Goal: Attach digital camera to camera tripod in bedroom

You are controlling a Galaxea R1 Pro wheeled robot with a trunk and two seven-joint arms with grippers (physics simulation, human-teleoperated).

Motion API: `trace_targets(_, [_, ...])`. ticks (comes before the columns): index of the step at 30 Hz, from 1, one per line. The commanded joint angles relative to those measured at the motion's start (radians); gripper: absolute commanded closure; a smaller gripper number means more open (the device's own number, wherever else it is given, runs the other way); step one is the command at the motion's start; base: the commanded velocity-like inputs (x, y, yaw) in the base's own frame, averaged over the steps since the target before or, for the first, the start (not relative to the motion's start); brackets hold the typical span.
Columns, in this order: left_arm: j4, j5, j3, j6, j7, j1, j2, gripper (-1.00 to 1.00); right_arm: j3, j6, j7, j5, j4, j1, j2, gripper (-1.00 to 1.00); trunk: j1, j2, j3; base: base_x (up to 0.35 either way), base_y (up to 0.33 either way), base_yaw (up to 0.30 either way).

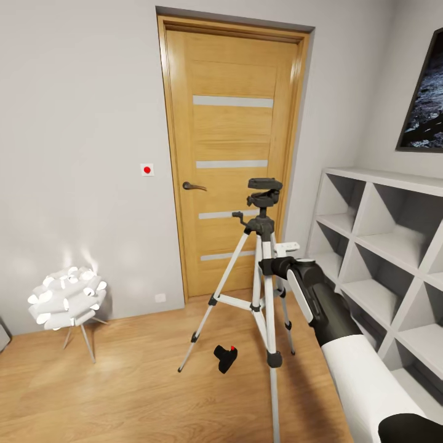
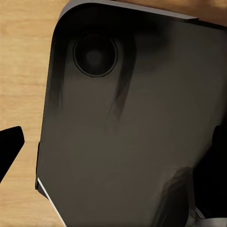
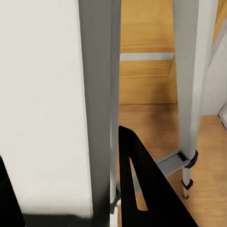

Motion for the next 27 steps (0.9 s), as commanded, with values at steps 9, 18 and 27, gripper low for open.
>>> trace_targets(9, [-0.001,0.007,-0.001,-0.001,0.0,0.001,0.0,-1.0,-0.001,0.068,-0.001,-0.008,-0.441,-0.003,0.0,1.0,0.0,-0.001,-0.001,0.0,0.0,0.0])
trace_targets(18, [-0.001,0.007,-0.001,-0.001,0.0,0.001,0.0,-1.0,-0.002,0.095,0.0,-0.008,-0.444,-0.003,-0.014,1.0,0.0,-0.001,-0.001,0.0,0.0,0.0])
trace_targets(27, [-0.002,0.006,-0.001,-0.001,0.0,0.001,0.0,-1.0,-0.003,0.092,0.0,-0.008,-0.444,-0.003,-0.016,1.0,0.0,-0.001,-0.001,0.0,0.0,0.0])
